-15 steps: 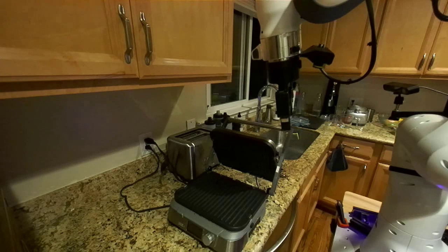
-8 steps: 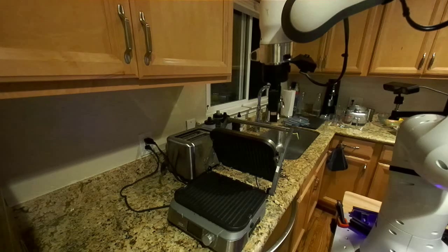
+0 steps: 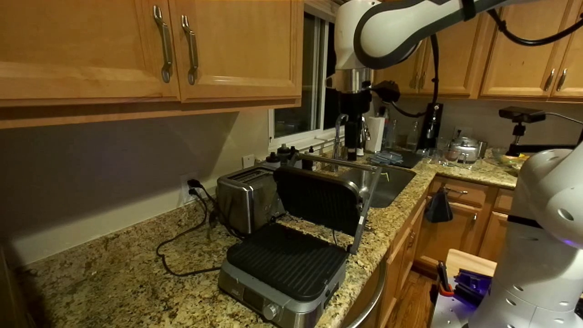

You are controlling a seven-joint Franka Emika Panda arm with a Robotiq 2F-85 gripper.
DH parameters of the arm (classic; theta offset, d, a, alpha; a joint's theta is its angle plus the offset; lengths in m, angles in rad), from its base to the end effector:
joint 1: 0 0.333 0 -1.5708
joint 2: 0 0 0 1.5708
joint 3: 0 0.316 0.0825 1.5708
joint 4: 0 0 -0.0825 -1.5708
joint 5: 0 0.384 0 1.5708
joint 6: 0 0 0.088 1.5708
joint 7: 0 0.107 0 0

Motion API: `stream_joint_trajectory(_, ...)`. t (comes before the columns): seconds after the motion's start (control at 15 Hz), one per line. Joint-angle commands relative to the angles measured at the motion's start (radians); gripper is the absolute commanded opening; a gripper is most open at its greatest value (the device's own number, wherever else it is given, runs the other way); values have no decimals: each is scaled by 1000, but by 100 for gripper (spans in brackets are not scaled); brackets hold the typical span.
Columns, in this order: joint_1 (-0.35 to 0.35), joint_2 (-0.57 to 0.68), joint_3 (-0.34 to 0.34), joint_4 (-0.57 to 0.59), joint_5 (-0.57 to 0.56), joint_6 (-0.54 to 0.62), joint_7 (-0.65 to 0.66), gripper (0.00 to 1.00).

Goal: Close the sandwich maker

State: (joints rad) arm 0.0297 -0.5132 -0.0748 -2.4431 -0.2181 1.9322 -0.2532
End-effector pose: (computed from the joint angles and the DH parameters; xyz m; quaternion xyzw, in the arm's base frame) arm 0.3933 -0.0345 0.4847 0.9857 0.1464 -0.0108 0.0829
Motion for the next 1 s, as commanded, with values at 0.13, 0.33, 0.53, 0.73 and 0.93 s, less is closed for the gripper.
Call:
stream_joint_trajectory(0.13, -7, 1, 8, 2, 4, -2, -3, 100)
stream_joint_trajectory(0.33, -34, 22, -34, 2, -12, 66, -35, 100)
stream_joint_trajectory(0.53, -67, 51, -71, -4, -14, 186, -39, 100)
stream_joint_trajectory(0.73, -101, 112, -103, 1, -19, 319, -60, 100)
stream_joint_trajectory(0.93, -120, 183, -134, 12, -2, 418, -101, 100)
